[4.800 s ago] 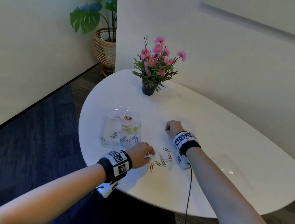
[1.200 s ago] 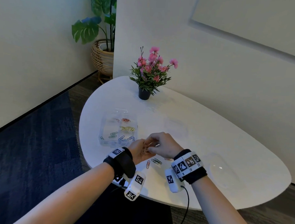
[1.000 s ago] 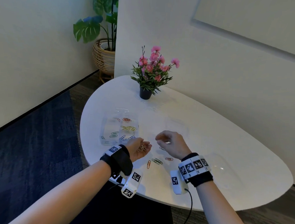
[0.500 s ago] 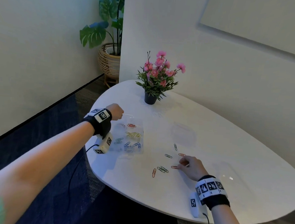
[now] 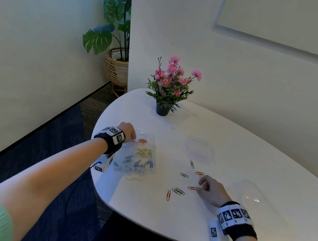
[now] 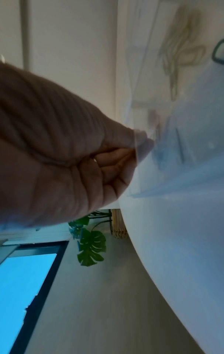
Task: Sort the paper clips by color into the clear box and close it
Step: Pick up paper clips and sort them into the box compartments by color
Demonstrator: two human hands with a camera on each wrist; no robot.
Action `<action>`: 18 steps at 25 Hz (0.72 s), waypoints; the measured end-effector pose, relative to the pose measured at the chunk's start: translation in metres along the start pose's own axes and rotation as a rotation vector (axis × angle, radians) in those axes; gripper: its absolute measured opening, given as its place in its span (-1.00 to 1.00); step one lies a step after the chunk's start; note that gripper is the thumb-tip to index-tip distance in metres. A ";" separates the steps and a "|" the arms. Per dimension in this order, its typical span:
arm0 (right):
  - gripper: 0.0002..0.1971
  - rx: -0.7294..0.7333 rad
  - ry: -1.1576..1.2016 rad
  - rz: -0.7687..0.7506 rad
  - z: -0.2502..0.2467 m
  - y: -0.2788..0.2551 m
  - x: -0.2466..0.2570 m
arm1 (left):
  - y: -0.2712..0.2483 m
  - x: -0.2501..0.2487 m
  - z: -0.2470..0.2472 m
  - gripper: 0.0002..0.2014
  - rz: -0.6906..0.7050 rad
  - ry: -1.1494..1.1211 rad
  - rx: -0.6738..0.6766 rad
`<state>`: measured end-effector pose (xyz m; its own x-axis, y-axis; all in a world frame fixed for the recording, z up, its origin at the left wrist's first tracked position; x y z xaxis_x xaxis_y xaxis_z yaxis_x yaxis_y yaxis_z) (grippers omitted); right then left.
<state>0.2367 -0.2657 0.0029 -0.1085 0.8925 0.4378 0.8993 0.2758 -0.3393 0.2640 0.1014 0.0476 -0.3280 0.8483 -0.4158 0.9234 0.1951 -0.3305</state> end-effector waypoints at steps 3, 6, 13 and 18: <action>-0.86 0.002 -0.023 -0.006 0.001 0.002 -0.001 | 0.004 0.001 0.003 -0.73 0.004 0.022 0.011; -0.85 0.009 -0.036 -0.004 0.001 0.004 -0.001 | 0.008 -0.001 0.007 -0.71 -0.010 0.141 0.048; -0.81 0.033 -0.054 -0.002 0.003 0.007 -0.002 | 0.008 -0.010 0.000 -0.81 -0.031 0.392 0.049; -0.80 0.038 -0.051 0.014 0.004 0.009 -0.004 | 0.011 -0.010 0.008 -0.81 -0.010 0.227 0.109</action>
<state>0.2431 -0.2653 -0.0050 -0.1180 0.9132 0.3900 0.8844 0.2752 -0.3770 0.2755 0.0914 0.0408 -0.2727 0.9376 -0.2155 0.8894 0.1602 -0.4282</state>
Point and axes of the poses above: each hand's wrist, its own y-axis towards the middle knuckle, its own z-axis out of the palm, x = y × z, the point moved 9 cm from there along y, towards the middle knuckle, and after that the axes turned 4 degrees about -y, right-handed, at the moved point
